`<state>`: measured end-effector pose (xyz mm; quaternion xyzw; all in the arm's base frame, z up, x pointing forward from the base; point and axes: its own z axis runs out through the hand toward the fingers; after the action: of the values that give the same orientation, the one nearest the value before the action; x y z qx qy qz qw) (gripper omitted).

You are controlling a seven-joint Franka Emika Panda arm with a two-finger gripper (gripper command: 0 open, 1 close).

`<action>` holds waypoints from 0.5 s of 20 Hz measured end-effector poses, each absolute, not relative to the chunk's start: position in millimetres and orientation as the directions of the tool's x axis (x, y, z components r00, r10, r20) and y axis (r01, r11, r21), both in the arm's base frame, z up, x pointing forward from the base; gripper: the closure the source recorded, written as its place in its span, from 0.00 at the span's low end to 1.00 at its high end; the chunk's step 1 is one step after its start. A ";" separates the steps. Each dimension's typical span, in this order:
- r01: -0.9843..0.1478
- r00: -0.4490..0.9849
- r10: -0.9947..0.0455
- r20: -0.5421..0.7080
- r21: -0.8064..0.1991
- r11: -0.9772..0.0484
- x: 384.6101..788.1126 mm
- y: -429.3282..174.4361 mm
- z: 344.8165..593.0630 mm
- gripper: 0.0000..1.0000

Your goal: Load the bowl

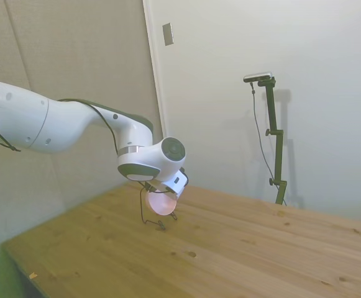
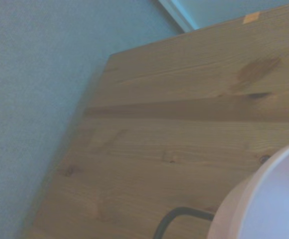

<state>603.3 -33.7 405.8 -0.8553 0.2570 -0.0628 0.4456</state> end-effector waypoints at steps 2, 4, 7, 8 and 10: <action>-0.376 0.868 -0.478 -0.132 -0.803 -0.462 603.5 -33.9 401.8 1.00; -0.370 0.872 -0.472 -0.133 -0.809 -0.457 603.7 -32.2 401.6 1.00; -0.366 0.875 -0.464 -0.134 -0.812 -0.456 604.6 -28.1 401.0 1.00; -0.365 0.876 -0.462 -0.136 -0.813 -0.454 605.2 -26.0 399.8 1.00; -0.364 0.878 -0.457 -0.140 -0.816 -0.449 606.9 -21.5 396.0 1.00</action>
<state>606.9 -21.5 396.0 -0.8498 0.2414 -0.0497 0.4659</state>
